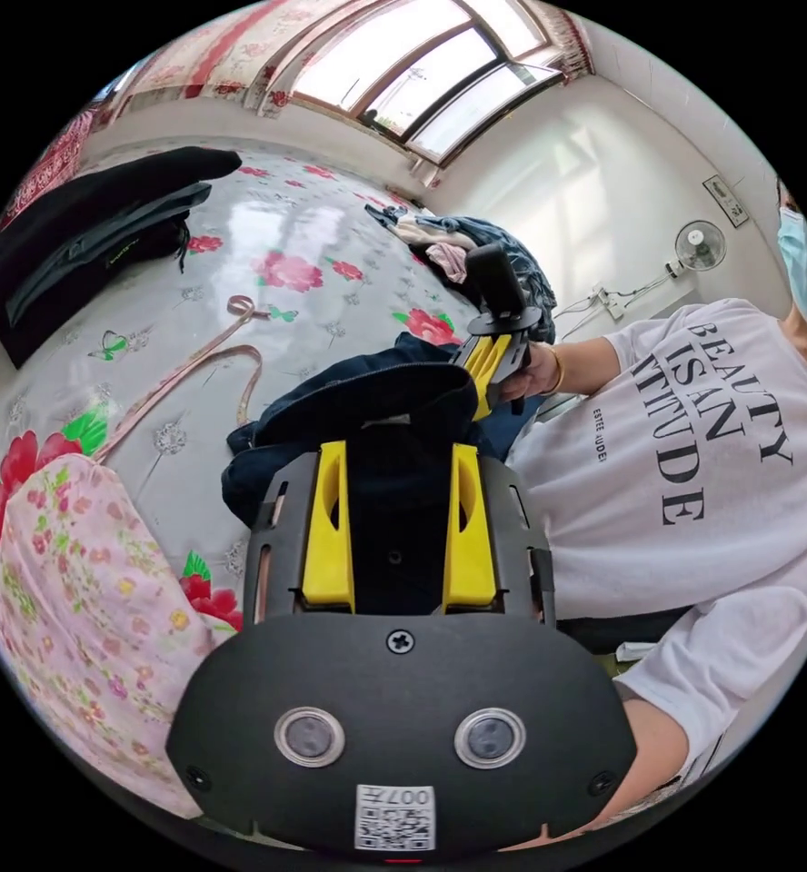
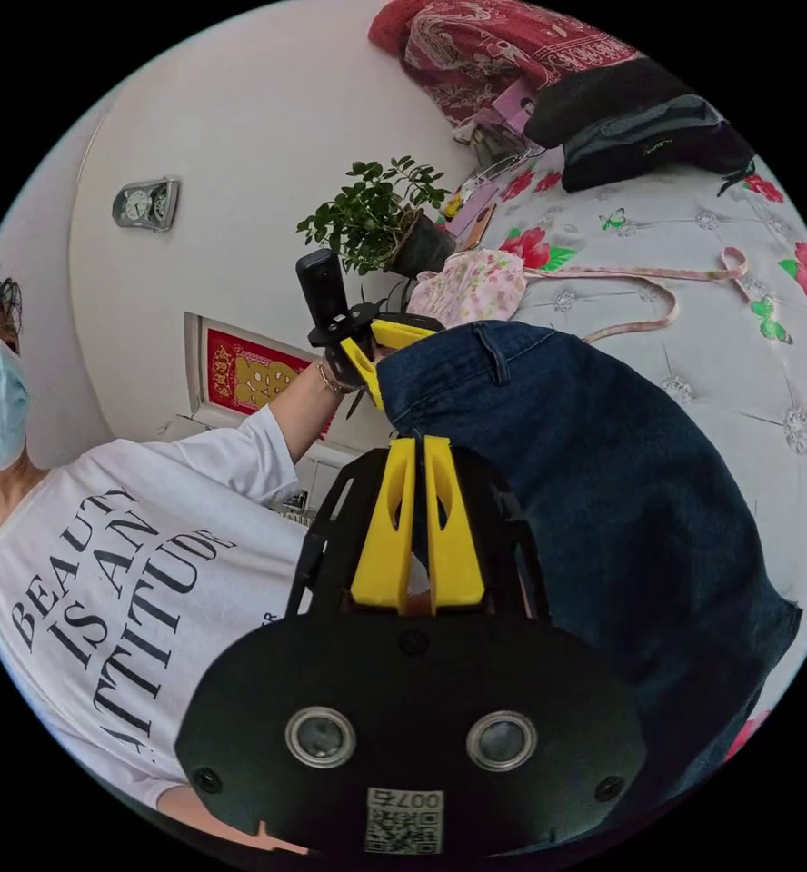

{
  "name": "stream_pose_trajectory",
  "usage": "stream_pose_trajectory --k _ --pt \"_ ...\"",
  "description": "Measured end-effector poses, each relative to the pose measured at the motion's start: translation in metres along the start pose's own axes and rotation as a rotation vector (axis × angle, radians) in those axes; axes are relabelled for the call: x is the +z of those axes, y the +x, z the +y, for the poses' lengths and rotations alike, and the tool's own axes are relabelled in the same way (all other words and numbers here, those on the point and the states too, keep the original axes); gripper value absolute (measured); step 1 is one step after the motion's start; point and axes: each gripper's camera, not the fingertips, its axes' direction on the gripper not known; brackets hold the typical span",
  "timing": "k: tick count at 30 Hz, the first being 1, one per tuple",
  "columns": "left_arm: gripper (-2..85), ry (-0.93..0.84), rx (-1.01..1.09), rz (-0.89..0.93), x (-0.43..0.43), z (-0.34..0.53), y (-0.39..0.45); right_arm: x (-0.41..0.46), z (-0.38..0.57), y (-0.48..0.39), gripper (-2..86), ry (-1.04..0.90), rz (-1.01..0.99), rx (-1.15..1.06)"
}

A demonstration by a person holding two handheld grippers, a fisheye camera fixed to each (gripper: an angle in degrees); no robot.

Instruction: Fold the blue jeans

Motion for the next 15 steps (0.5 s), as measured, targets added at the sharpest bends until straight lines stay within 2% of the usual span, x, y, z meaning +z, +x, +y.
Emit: stream_pose_trajectory --k 4,7,11,15 --pt "12.6 -0.055 0.055 -0.012 0.016 -0.010 -0.014 0.004 -0.002 0.006 -0.1 -0.024 -0.049 0.002" --pt "9.1 -0.079 0.091 0.048 0.025 -0.015 -0.030 0.004 -0.006 0.003 -0.1 -0.041 -0.019 -0.008" --pt "2.0 -0.004 0.073 0.077 0.003 0.007 -0.061 -0.001 -0.008 0.001 -0.1 -0.028 -0.001 0.004" --pt "-0.6 0.090 -0.013 -0.010 -0.032 0.055 -0.078 0.002 -0.006 -0.002 -0.1 -0.012 0.014 0.015"
